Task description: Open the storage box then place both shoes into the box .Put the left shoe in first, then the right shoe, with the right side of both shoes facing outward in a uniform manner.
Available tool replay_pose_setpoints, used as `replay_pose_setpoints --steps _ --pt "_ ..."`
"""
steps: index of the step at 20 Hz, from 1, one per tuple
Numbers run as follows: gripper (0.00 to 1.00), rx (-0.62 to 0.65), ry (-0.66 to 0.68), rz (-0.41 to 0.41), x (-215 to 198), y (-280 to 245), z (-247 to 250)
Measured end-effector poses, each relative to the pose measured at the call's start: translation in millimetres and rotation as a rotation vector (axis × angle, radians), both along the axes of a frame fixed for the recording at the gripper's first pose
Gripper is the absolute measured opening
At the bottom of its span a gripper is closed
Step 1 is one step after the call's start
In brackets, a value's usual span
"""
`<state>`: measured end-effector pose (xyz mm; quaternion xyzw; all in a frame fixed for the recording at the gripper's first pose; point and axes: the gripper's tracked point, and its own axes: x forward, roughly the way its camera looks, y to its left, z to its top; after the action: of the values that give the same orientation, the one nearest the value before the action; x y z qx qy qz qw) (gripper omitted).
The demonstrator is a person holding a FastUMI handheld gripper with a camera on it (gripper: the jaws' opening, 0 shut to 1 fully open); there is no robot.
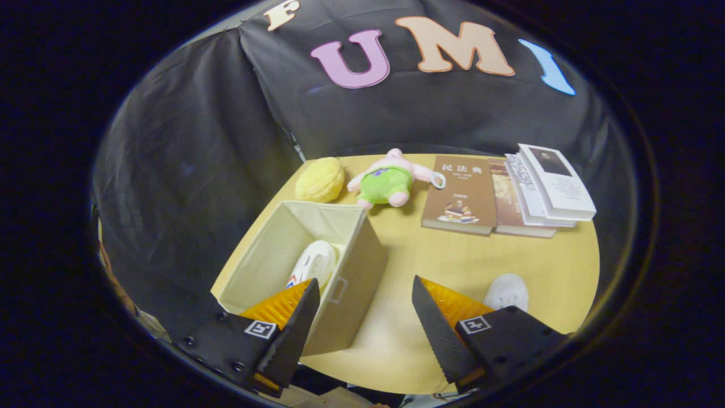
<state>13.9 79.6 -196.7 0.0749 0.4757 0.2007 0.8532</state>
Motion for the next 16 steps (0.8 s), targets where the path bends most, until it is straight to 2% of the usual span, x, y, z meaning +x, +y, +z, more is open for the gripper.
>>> replay_pose_setpoints --steps 7,16 --pt "1.0 -0.073 -0.002 -0.056 0 -77 -18" --pt "1.0 -0.2 0.064 -0.061 -7 -168 -60"
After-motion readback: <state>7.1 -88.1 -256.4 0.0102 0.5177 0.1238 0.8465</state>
